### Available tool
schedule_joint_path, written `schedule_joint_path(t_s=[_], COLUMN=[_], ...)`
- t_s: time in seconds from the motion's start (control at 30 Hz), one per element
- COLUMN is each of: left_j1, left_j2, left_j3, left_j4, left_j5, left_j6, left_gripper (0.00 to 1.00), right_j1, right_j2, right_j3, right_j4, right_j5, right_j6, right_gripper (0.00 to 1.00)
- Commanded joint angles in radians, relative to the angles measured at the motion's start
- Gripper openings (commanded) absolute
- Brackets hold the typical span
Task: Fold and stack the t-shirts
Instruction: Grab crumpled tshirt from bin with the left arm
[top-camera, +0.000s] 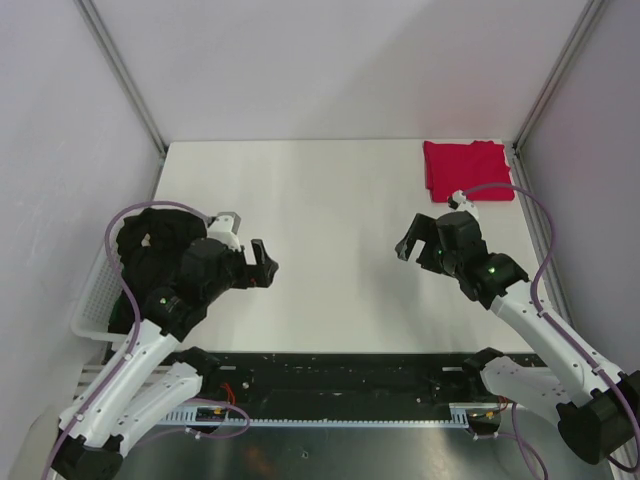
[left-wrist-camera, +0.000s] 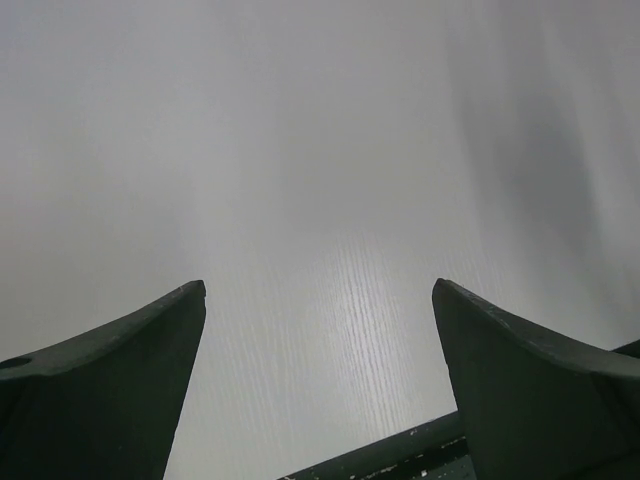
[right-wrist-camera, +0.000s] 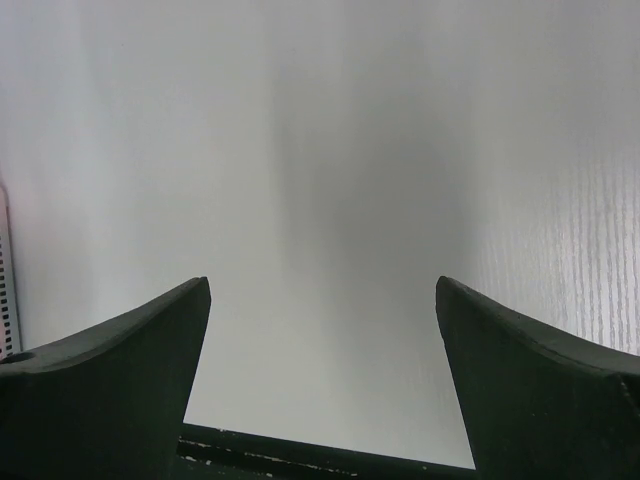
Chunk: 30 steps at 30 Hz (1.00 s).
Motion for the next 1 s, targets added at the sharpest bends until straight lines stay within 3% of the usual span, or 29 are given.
schedule_joint_path(t_s=[0.0,0.1,0.4,0.63,0.87,0.97], left_j1=[0.007,0.065,0.426,0.668,0.755,0.768], left_j2=[-0.028,0.000,0.249,0.482,0.635,0.659], left_j3=[0.008,0.053,0.218,0.251,0.266,0.260], left_j4=[-0.009,-0.046,-0.103,-0.101,-0.068,-0.045], left_j5=[-0.152,-0.224,-0.396,-0.385,-0.343,-0.320], left_j6=[-0.036,-0.072,-0.180,-0.299,-0.329,-0.329], left_gripper=[0.99,1.00,0.99,0.99,0.99,0.93], right_j1=[0.002,0.002,0.000,-0.001,-0.001,-0.001], right_j2=[-0.006,-0.003,0.006,0.000,-0.004,-0.006], right_j3=[0.002,0.002,0.002,0.002,0.002,0.002], right_j4=[0.000,0.003,0.015,0.011,-0.011,-0.010], right_j5=[-0.002,-0.009,-0.078,-0.131,-0.157,-0.172], right_j6=[0.003,-0.002,-0.022,-0.046,-0.072,-0.082], right_gripper=[0.99,0.99,0.99,0.99,0.99,0.99])
